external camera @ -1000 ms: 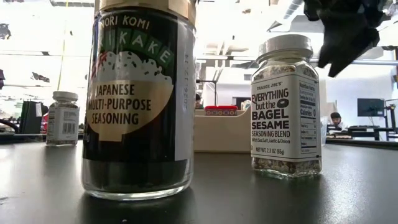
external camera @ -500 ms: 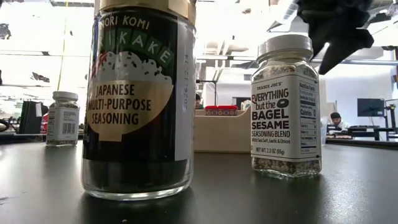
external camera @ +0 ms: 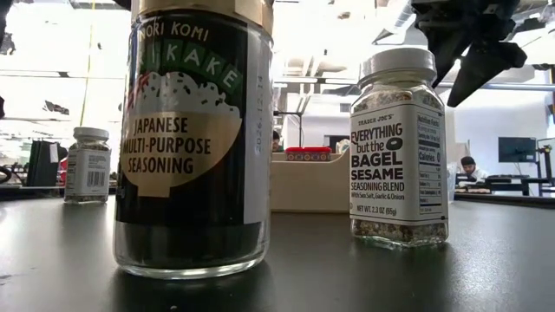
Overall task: Sort spices by type
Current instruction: Put the golden seasoning bottle into the black bin
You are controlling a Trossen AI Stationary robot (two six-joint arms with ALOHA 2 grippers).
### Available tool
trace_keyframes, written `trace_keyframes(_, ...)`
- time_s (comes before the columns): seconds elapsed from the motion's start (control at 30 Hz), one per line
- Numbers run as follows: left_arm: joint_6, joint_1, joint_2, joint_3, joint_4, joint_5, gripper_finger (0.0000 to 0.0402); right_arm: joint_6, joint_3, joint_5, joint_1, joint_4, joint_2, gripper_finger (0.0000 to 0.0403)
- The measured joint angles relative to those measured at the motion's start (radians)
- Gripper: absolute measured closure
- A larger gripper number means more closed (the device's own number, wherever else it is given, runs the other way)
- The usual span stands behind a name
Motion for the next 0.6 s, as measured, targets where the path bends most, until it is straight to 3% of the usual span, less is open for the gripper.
trace_keyframes(0.17,-0.003,0.002,-0.039,-0.089,0.067,-0.029,0.0124,-0.048,0.0,0.001,-0.031,-0.002,0.0,0.0101)
trace_keyframes(0.6,0.041,0.096,-0.029,-0.098,0.078,-0.006,0.0124,-0.087,0.001,0.001,-0.064,-0.003,-0.013,0.0101)
